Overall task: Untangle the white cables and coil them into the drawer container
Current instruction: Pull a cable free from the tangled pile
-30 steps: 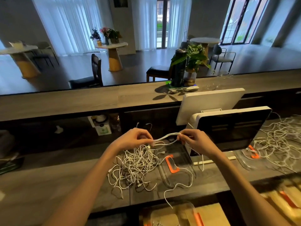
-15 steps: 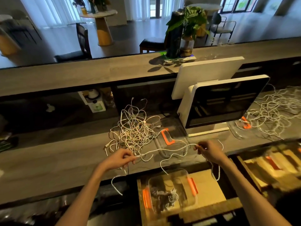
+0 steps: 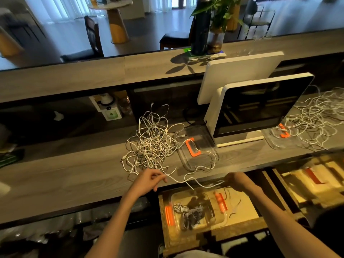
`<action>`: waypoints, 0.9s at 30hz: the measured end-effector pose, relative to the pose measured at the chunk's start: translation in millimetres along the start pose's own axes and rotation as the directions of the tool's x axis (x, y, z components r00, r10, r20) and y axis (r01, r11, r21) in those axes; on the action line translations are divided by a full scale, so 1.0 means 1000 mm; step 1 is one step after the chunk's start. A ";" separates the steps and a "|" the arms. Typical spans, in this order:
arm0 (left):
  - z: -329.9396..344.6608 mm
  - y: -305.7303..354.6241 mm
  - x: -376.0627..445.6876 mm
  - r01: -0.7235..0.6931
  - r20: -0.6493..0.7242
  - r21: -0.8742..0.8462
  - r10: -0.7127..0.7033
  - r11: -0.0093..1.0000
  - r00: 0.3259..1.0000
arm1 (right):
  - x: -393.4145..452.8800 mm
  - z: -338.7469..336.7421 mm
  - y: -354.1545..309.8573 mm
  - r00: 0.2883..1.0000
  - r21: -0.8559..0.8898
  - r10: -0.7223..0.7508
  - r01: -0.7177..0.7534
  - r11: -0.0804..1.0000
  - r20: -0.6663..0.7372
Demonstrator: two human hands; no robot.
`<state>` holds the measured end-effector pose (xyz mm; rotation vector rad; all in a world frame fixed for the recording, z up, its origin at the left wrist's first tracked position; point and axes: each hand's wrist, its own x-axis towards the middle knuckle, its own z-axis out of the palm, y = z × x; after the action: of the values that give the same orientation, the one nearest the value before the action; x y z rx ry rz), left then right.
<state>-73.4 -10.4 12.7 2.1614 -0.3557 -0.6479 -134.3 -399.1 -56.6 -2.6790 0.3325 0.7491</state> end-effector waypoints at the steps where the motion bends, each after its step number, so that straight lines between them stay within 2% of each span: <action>1: 0.005 0.009 0.001 -0.018 -0.009 -0.024 0.018 1.000 1.000 | -0.004 -0.003 -0.011 1.000 -0.018 0.008 -0.008 1.000 0.003; 3: 0.013 0.025 0.002 -0.044 -0.016 -0.072 0.043 0.996 0.999 | -0.010 -0.009 -0.033 0.995 0.067 -0.054 0.060 0.996 -0.081; 6: 0.024 0.048 0.005 -0.098 -0.023 -0.107 0.096 0.989 0.995 | -0.031 -0.020 -0.079 0.935 0.358 -0.353 0.345 0.867 -0.047; 8: 0.029 0.058 0.007 -0.119 -0.029 -0.110 0.117 0.987 0.993 | -0.046 -0.023 -0.101 0.885 0.415 -0.465 0.433 0.800 -0.026; 10: 0.031 0.060 0.008 -0.134 -0.050 -0.109 0.130 0.985 0.990 | -0.056 -0.026 -0.112 0.861 0.446 -0.503 0.480 0.756 -0.074; 13: 0.028 0.050 0.008 -0.099 -0.080 -0.064 0.093 0.993 0.992 | -0.066 -0.038 -0.108 0.863 0.546 -0.483 0.478 0.688 -0.147; 15: 0.027 0.038 0.005 -0.056 -0.065 -0.003 0.055 0.998 0.996 | -0.071 -0.049 -0.101 0.865 0.546 -0.456 0.490 0.680 -0.208; 18: 0.029 0.027 0.001 -0.034 -0.025 0.058 0.035 0.998 0.999 | -0.073 -0.064 -0.090 0.868 0.509 -0.427 0.495 0.704 -0.254; 21: 0.030 0.028 -0.002 -0.018 -0.017 0.015 0.018 1.000 1.000 | -0.068 -0.068 -0.081 0.870 0.486 -0.412 0.493 0.721 -0.272; 27: 0.032 0.027 -0.002 0.036 -0.141 0.077 -0.025 0.996 0.990 | -0.060 -0.061 -0.070 0.860 0.406 -0.403 0.505 0.762 -0.313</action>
<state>-93.8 -47.2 18.0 2.2775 -0.2781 -0.5030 -135.2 -349.8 42.5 -2.2188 -0.0951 0.1937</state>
